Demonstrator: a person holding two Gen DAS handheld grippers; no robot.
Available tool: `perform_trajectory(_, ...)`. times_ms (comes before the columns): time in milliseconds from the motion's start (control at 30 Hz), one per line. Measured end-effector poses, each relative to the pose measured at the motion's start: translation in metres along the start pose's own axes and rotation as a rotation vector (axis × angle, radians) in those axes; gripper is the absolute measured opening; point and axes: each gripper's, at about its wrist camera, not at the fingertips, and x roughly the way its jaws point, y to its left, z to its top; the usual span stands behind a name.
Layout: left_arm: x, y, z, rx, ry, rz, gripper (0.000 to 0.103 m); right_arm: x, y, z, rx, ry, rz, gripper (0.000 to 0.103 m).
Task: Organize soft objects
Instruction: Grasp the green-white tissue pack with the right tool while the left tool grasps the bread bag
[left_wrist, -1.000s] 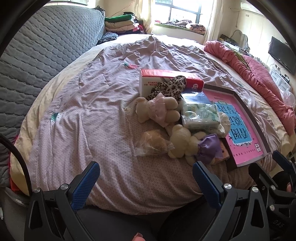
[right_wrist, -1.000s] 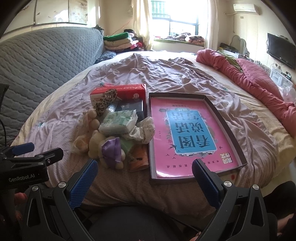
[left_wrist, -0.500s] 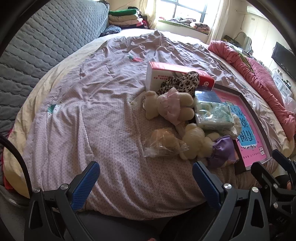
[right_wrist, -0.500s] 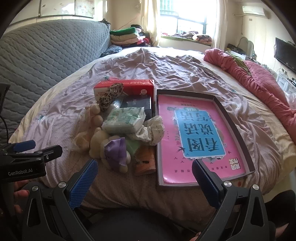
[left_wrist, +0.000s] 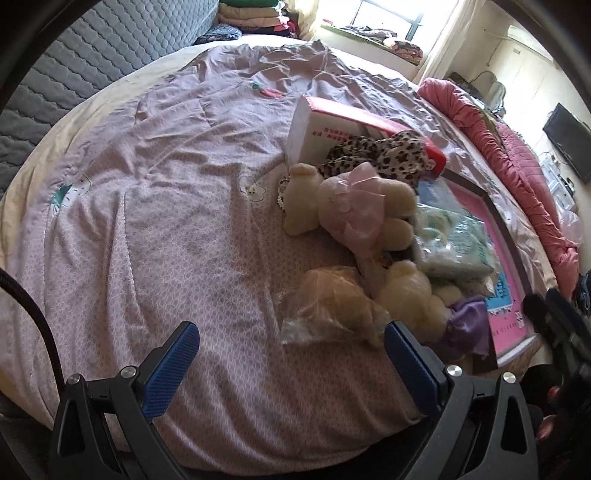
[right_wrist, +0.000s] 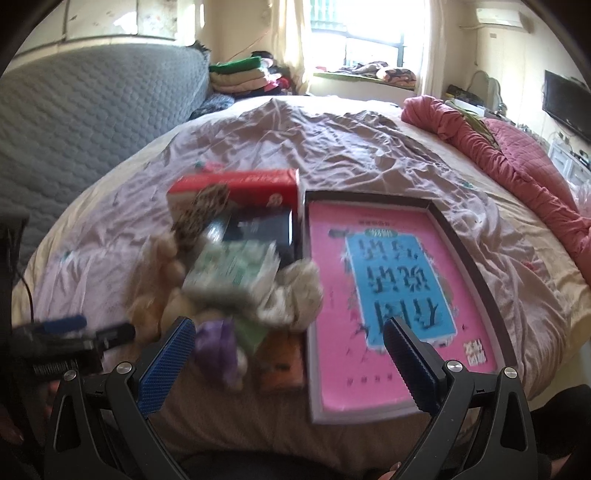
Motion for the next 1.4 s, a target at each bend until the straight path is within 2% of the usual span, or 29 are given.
perform_trajectory(367, 0.019, 0.006, 0.011, -0.028, 0.016, -0.068, 0.094, 0.050, 0.011, 0.028, -0.053, 0.064, 0.023, 0.101)
perform_trajectory(733, 0.028, -0.005, 0.011, 0.050, -0.006, -0.083, 0.079, 0.078, 0.043, 0.038, -0.093, 0.113, 0.032, 0.101)
perform_trajectory(933, 0.032, 0.000, 0.010, 0.038, 0.004, -0.106, 0.078, 0.091, 0.061, 0.033, -0.136, 0.143, -0.007, 0.101)
perform_trajectory(1133, 0.033, 0.000, 0.009, 0.037, 0.005, -0.107, 0.078, 0.104, 0.056, 0.026, -0.125, 0.171, -0.046, 0.101)
perform_trajectory(1200, 0.033, 0.001, 0.009, 0.034, 0.005, -0.111, 0.077, 0.100, 0.053, 0.026, -0.114, 0.156, -0.024, 0.093)
perform_trajectory(1300, 0.034, 0.002, 0.010, 0.028, 0.004, -0.135, 0.069, 0.095, 0.050, 0.028, -0.111, 0.132, 0.002, 0.079)
perform_trajectory(1400, 0.034, 0.001, 0.013, 0.029, -0.009, -0.139, 0.064, 0.094, 0.045, 0.030, -0.085, 0.127, 0.037, 0.073)
